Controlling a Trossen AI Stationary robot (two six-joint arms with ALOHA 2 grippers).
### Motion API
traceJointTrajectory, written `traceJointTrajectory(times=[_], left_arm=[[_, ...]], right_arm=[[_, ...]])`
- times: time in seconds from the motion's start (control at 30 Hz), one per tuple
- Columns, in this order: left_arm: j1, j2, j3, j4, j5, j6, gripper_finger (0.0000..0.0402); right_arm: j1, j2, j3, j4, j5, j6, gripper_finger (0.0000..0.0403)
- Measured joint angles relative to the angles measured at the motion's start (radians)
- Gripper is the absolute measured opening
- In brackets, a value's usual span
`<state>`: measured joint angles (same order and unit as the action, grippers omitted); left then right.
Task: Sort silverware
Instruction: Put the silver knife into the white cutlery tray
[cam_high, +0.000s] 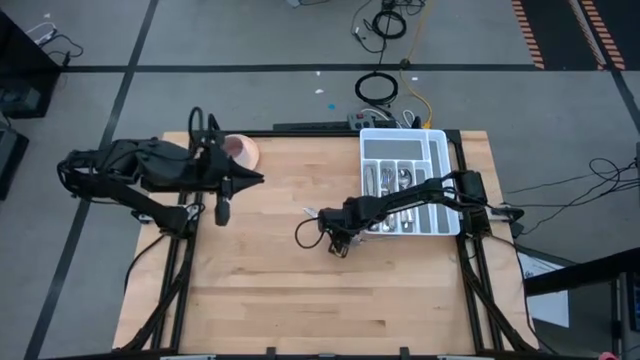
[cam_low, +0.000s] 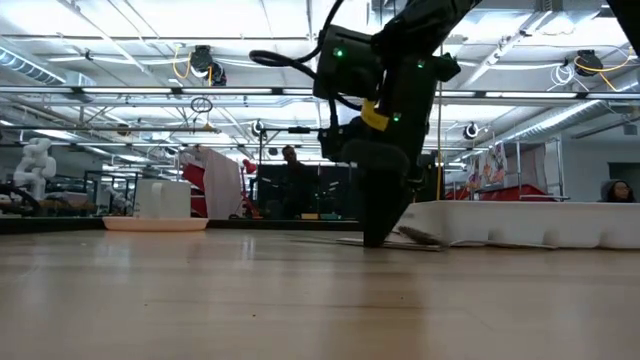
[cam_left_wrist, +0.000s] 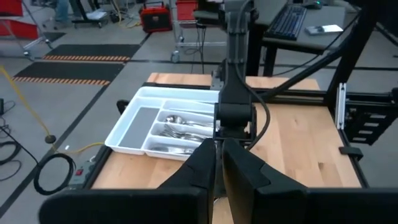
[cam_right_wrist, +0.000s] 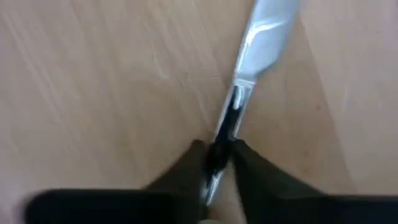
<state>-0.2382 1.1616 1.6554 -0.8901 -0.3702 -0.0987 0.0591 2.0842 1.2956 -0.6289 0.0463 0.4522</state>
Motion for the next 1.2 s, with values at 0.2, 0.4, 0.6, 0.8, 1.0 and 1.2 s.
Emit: traceJointTrajectory(times=[0.2,0.4,0.6,0.8,1.0,1.2], left_arm=[[0.000,-0.032,0.000,-0.020,0.000,0.000,0.0037],[0.000,-0.067,0.000,-0.049,0.000,0.000,0.0037],[0.000,-0.120,0.000,-0.047,0.000,-0.001,0.0037],[0.000,-0.174,0.000,-0.047,0.000,-0.001,0.0037],[0.000,-0.208,0.000,-0.047,0.000,-0.001,0.0037],[0.000,-0.224,0.001,-0.047,-0.001,0.003,0.0037]], right_arm=[[0.005,0.001,0.011,-0.011,-0.015,0.008,0.0014],[0.004,-0.022,0.098,-0.066,-0.047,0.002,0.0003],[0.010,-0.031,0.200,-0.076,-0.119,0.005,0.0001],[-0.003,-0.038,0.282,-0.088,-0.116,0.074,0.0000],[-0.083,-0.147,0.293,-0.176,0.013,0.194,0.0000],[-0.149,-0.319,0.294,-0.390,0.237,0.267,0.0000]])
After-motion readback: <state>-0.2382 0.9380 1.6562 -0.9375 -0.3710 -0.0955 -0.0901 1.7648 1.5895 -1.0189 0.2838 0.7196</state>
